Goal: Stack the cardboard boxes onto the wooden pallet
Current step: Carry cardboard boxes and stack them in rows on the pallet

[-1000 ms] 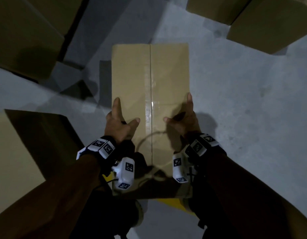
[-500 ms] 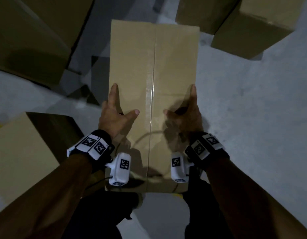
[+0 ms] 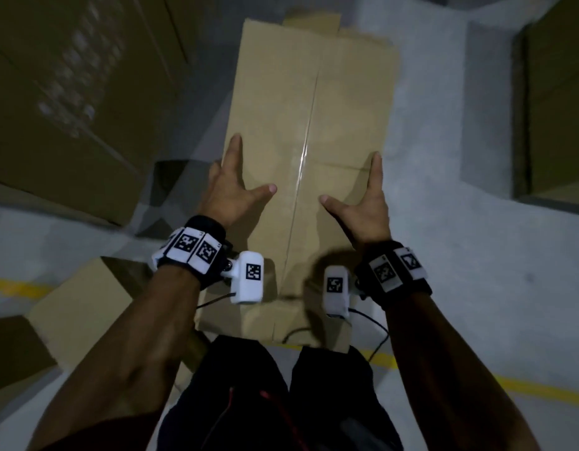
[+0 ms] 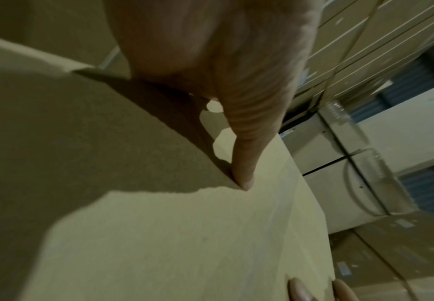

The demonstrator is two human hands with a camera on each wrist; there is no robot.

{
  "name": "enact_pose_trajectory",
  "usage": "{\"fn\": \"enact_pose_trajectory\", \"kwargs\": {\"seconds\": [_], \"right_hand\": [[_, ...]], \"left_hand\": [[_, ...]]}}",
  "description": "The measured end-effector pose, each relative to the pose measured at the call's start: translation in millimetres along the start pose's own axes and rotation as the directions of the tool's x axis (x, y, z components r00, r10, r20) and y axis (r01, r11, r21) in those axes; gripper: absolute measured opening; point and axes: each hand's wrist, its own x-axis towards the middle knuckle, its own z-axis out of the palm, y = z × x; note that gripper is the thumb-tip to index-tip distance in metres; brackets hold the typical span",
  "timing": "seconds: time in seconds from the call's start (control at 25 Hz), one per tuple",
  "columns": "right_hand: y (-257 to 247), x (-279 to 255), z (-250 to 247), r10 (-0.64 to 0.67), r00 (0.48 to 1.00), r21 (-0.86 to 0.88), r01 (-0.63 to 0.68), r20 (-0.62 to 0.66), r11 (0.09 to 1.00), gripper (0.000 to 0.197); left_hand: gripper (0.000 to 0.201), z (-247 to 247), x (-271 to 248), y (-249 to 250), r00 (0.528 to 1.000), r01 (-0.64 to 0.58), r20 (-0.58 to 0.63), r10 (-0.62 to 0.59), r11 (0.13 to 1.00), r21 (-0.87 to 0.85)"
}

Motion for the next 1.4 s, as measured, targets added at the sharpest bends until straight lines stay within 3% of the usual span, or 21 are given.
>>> {"fn": "enact_pose_trajectory", "kwargs": {"seconds": [0.32, 0.6, 0.8, 1.08, 1.4], "right_hand": [[-22, -100, -87, 0.038, 0.959, 0.159, 0.007, -0.279, 0.987, 0.124], [4, -156, -163, 0.129, 0.875, 0.258, -0.005, -0.467, 0.966, 0.118], [47, -174, -230, 0.166, 0.822, 0.297, 0.003, -0.544, 0.955, 0.12], [133, -178, -384, 0.175, 0.778, 0.29, 0.009, -0.603, 0.957, 0.12], [196, -177, -538, 0.184, 0.72, 0.262, -0.004, -0.669, 0.965, 0.117]], "left_hand": [[0.11, -2, -57, 84, 0.95, -0.284, 0.136, 0.281, 0.959, -0.002], [0.106, 43, -103, 161, 0.853, -0.442, 0.275, 0.443, 0.895, -0.069], [0.105, 106, -140, 212, 0.796, -0.505, 0.337, 0.502, 0.859, -0.085], [0.102, 250, -206, 303, 0.767, -0.559, 0.358, 0.532, 0.829, -0.035], [0.103, 381, -251, 409, 0.708, -0.603, 0.422, 0.566, 0.796, -0.056]]}}
